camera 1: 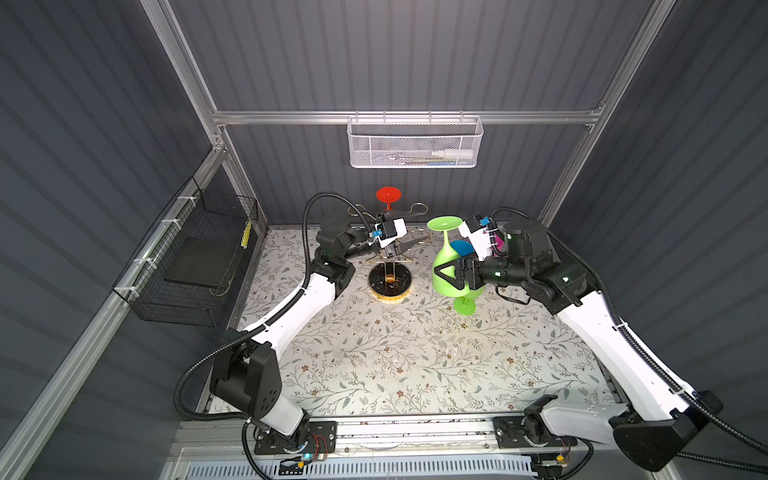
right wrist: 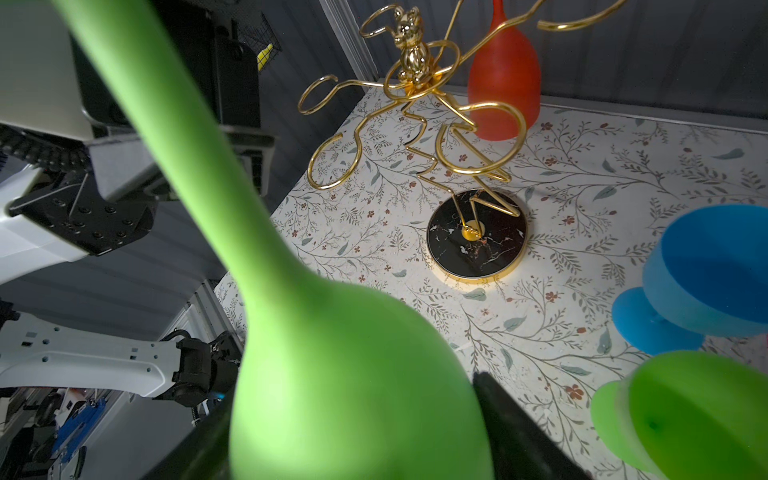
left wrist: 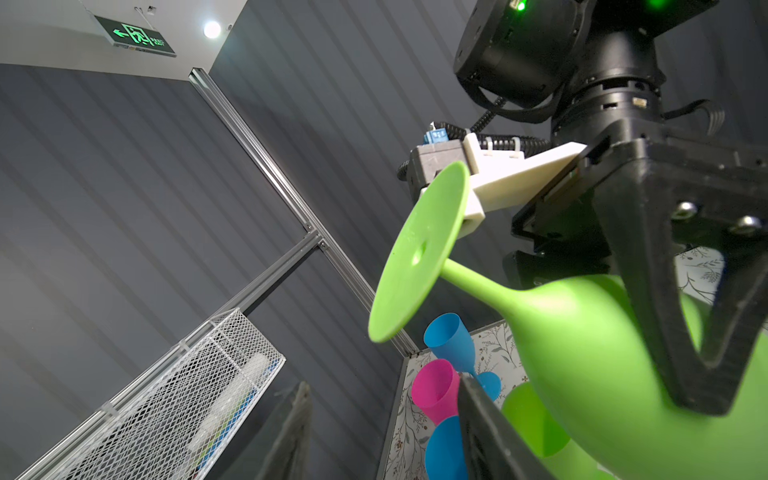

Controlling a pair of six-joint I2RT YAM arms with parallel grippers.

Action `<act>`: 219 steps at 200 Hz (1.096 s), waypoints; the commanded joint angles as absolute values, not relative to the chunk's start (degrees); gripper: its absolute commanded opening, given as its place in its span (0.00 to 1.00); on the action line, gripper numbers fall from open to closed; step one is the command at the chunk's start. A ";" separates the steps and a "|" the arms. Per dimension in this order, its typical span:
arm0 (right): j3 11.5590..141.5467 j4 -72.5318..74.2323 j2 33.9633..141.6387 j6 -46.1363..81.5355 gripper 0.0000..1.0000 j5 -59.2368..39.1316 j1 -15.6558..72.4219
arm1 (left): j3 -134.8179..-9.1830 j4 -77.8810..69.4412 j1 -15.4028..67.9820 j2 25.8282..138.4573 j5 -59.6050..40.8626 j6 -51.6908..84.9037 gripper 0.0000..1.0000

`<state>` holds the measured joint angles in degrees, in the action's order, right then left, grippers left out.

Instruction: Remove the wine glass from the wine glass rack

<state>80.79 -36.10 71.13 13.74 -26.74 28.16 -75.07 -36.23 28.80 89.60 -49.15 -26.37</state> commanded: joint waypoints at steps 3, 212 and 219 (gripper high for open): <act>82.57 -36.34 71.58 14.76 0.61 -28.78 28.20 | -77.74 -37.08 29.55 90.04 -51.25 -28.72 0.56; 81.83 -36.14 73.08 16.18 0.60 -31.16 28.30 | -79.19 -36.31 32.52 89.49 -49.82 -33.40 0.24; 81.86 -36.21 73.00 16.18 0.60 -31.11 28.30 | -79.26 -36.31 32.52 89.47 -49.82 -33.41 0.22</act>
